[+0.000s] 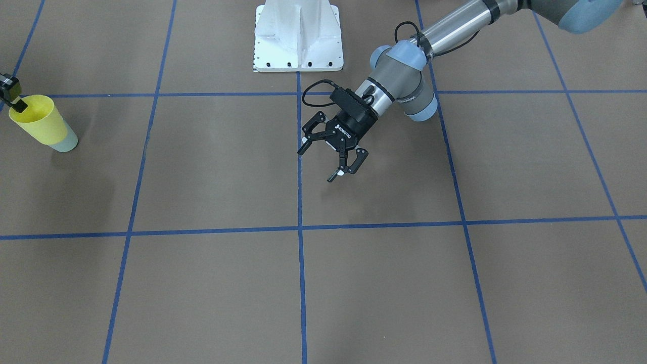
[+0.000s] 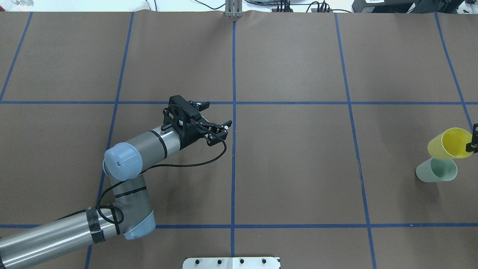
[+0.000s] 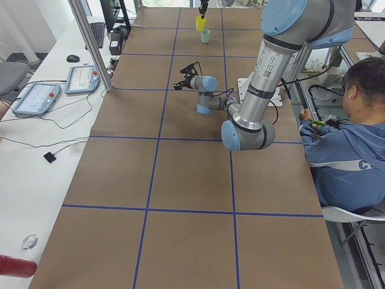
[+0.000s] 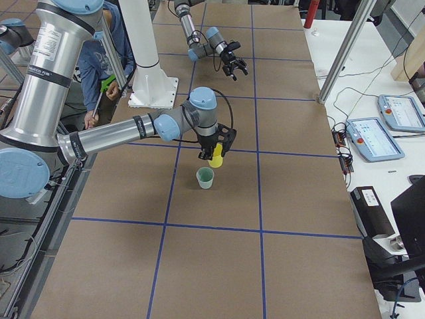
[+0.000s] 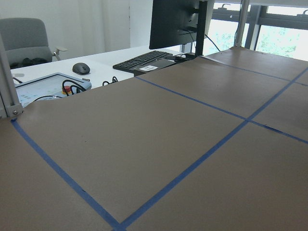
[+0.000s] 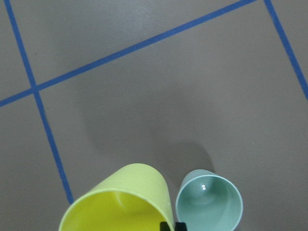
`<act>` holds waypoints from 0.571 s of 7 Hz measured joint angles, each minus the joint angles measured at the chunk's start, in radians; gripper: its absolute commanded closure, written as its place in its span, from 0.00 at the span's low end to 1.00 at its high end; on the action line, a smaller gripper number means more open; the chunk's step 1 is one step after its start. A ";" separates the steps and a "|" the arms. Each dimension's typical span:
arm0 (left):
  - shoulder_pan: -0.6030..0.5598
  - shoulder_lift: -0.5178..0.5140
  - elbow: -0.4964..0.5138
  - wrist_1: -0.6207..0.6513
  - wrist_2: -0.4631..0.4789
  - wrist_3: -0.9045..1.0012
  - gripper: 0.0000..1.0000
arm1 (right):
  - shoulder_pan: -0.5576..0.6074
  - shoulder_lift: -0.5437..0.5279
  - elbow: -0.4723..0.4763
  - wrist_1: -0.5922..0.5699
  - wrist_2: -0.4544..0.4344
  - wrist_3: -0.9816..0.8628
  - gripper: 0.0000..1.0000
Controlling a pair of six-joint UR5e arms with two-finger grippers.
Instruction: Transfer and stack yellow cup on green cup
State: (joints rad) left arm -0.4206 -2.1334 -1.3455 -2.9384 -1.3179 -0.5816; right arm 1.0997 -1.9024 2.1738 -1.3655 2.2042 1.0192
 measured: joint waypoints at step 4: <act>0.001 -0.001 0.009 -0.001 0.004 -0.024 0.01 | -0.008 -0.020 -0.050 -0.001 0.047 -0.034 1.00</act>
State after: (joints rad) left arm -0.4191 -2.1348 -1.3361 -2.9389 -1.3140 -0.6053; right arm 1.0922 -1.9227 2.1241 -1.3668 2.2509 0.9849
